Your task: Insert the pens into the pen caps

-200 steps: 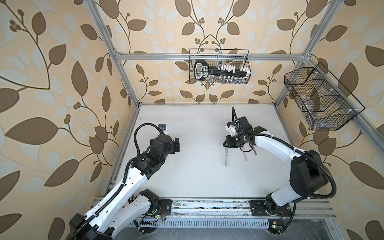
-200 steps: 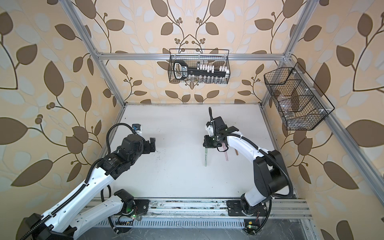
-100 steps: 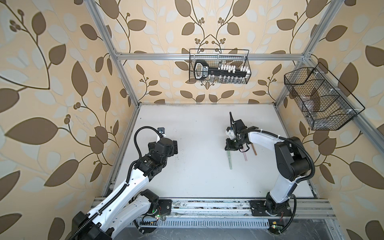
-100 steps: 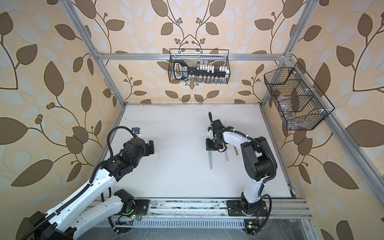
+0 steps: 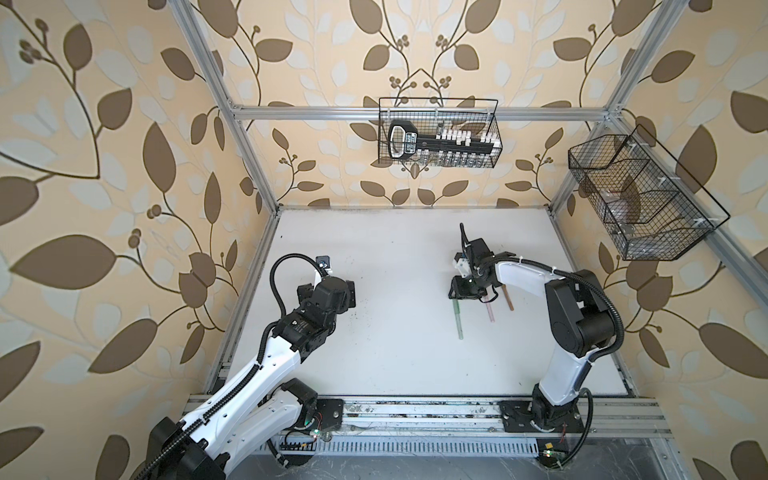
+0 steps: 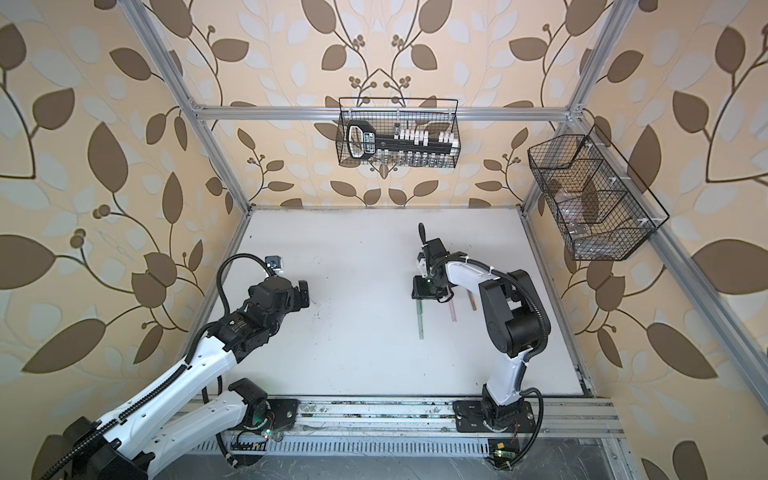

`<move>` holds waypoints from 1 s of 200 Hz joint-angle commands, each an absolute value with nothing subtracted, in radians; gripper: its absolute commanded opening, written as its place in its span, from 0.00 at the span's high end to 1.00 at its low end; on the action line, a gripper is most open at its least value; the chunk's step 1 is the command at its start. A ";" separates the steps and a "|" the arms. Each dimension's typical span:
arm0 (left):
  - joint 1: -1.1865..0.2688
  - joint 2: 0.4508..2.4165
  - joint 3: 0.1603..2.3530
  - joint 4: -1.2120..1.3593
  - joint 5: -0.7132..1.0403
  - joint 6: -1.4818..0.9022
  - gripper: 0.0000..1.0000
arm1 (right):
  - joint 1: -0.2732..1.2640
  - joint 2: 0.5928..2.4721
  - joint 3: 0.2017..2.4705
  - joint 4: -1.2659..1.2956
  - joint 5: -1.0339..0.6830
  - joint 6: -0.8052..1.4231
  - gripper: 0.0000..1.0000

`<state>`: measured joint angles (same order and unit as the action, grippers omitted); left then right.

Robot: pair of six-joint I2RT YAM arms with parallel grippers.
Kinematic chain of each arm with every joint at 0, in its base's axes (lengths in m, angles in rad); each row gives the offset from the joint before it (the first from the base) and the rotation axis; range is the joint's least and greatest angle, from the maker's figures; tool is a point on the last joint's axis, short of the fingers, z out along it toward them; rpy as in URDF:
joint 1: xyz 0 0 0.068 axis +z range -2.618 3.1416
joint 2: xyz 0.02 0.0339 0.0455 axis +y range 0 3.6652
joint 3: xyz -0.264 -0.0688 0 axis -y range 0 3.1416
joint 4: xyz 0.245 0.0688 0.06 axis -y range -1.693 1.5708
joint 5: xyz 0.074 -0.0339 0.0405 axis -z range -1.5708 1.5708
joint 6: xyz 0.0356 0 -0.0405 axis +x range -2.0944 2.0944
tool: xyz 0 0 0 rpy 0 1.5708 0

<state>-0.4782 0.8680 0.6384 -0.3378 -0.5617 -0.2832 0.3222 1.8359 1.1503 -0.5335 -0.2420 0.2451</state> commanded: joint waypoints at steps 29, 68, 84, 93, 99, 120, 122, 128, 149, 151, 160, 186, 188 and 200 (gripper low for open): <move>-0.396 0.871 0.480 0.040 -0.784 -0.134 0.01 | 0.234 1.543 1.062 -0.360 -0.162 0.267 0.39; -0.191 0.975 0.321 0.423 -0.701 -0.081 0.01 | 0.079 1.190 0.722 -0.025 0.081 0.221 0.33; -0.090 1.092 0.295 0.546 -0.605 -0.111 0.01 | 0.060 1.099 0.579 0.103 0.249 0.180 0.32; -0.063 1.164 0.280 0.641 -0.569 -0.103 0.01 | 0.044 1.061 0.501 0.184 0.319 0.177 0.32; -0.059 1.221 0.271 0.711 -0.557 -0.097 0.01 | 0.030 1.041 0.450 0.239 0.344 0.175 0.32; -0.054 1.349 0.289 0.813 -0.464 -0.091 0.01 | -0.010 1.051 0.274 0.528 0.403 0.148 0.32; -0.054 1.363 0.294 0.813 -0.460 -0.093 0.01 | -0.017 1.061 0.255 0.565 0.397 0.140 0.31; -0.052 1.404 0.304 0.835 -0.463 -0.092 0.01 | -0.039 1.096 0.225 0.639 0.379 0.136 0.31; -0.051 1.493 0.332 0.847 -0.436 -0.081 0.01 | -0.098 1.173 0.254 0.684 0.292 0.162 0.33; -0.051 1.496 0.335 0.848 -0.438 -0.081 0.01 | -0.100 1.177 0.258 0.680 0.284 0.168 0.33; -0.051 1.511 0.343 0.853 -0.452 -0.082 0.01 | -0.092 1.180 0.254 0.700 0.253 0.158 0.35; -0.041 1.505 0.359 0.808 -0.444 -0.094 0.01 | -0.006 1.142 0.055 1.067 0.259 0.099 0.18; -0.041 1.504 0.360 0.806 -0.445 -0.094 0.01 | -0.005 1.150 0.035 1.103 0.255 0.098 0.14; -0.041 1.504 0.366 0.792 -0.445 -0.097 0.01 | -0.008 1.187 0.032 1.133 0.246 0.105 0.01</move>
<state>-0.0509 1.5139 0.3389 0.7464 -0.4519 -0.0956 -0.0208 1.1469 0.1200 0.8352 0.2718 0.1490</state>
